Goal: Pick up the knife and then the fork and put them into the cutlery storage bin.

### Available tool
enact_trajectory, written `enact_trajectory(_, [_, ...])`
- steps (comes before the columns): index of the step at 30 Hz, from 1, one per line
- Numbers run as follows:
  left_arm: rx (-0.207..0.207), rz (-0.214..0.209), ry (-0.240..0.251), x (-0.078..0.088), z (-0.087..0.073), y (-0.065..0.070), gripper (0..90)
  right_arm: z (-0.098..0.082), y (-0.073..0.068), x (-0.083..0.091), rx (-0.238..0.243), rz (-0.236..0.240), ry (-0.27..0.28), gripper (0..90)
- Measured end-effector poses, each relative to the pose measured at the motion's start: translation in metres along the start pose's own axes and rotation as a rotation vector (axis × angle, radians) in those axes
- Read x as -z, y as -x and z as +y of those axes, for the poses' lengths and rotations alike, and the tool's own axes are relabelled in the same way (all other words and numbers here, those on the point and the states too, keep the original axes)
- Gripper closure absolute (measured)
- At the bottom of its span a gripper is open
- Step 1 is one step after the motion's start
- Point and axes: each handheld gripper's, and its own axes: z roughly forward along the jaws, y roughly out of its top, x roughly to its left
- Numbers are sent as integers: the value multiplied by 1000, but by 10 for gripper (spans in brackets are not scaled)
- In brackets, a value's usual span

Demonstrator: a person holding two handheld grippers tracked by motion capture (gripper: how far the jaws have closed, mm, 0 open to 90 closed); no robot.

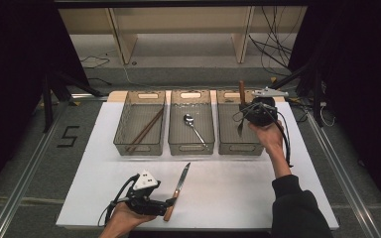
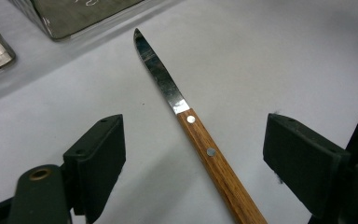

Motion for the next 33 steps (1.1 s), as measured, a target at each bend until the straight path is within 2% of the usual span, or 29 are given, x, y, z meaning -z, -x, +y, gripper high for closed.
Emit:
enact_trajectory(20, [1,-4,-12,-2,-1,-1,201,-16,0,-28,-45,-1,-104,807])
enact_trajectory(26, [2,-3,-13,-2,-1,-1,201,-17,1,-28,-65,-5,-100,792])
enact_trajectory(28, [2,-2,-17,-2,-1,-1,201,-18,3,-28,-75,8,-99,766])
enact_trajectory(31, [4,-2,-18,-2,-1,-2,200,-17,4,-27,-89,15,-99,638])
enact_trajectory(33, [4,0,-21,-2,-1,-2,200,-16,4,-25,-91,17,-87,604])
